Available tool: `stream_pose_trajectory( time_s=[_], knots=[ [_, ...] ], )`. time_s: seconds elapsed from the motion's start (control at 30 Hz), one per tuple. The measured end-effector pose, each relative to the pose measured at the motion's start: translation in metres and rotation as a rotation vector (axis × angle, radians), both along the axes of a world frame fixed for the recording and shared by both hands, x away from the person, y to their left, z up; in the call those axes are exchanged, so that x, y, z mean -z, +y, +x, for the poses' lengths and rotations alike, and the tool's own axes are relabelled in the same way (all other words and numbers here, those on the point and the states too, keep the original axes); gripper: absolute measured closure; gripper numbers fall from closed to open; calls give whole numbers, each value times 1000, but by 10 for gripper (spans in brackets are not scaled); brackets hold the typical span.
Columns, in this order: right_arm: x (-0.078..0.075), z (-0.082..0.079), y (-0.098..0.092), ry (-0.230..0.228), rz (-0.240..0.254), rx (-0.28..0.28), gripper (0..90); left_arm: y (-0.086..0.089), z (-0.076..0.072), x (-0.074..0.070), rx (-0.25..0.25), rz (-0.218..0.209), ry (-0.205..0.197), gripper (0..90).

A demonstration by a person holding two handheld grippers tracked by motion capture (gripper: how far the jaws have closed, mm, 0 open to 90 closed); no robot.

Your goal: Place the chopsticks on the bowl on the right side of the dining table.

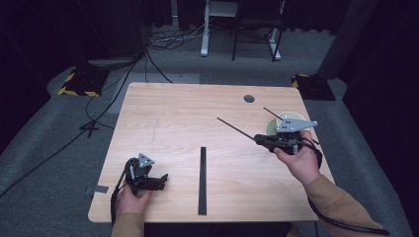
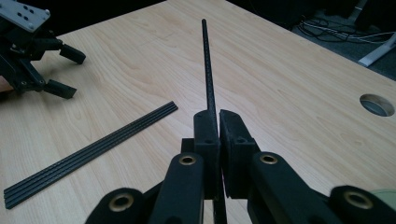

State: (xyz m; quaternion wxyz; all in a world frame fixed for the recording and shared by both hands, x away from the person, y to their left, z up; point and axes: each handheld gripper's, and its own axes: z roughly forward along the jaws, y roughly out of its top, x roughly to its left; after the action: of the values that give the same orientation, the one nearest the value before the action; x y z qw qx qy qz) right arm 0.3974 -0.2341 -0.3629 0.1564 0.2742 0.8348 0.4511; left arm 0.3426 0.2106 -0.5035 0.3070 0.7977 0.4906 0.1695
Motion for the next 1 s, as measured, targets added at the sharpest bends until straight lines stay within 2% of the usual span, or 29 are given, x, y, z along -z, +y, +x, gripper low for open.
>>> stream_pose_trajectory(
  time_s=[0.13,0.4,0.53,0.63,1.0],
  knots=[
    [-8,2,-10,-13,18,-9,865,0,0,0,-1,-3,-2,14],
    [-24,7,-29,-32,11,7,864,0,0,0,-2,-1,-2,14],
    [-27,12,-39,-32,9,17,865,1,-1,0,-4,-1,7,15],
    [-28,16,-46,-38,17,22,865,1,-2,0,-9,-1,-5,17],
    [-35,31,-73,-50,18,40,864,2,-6,0,-19,-5,1,17]
  ],
)
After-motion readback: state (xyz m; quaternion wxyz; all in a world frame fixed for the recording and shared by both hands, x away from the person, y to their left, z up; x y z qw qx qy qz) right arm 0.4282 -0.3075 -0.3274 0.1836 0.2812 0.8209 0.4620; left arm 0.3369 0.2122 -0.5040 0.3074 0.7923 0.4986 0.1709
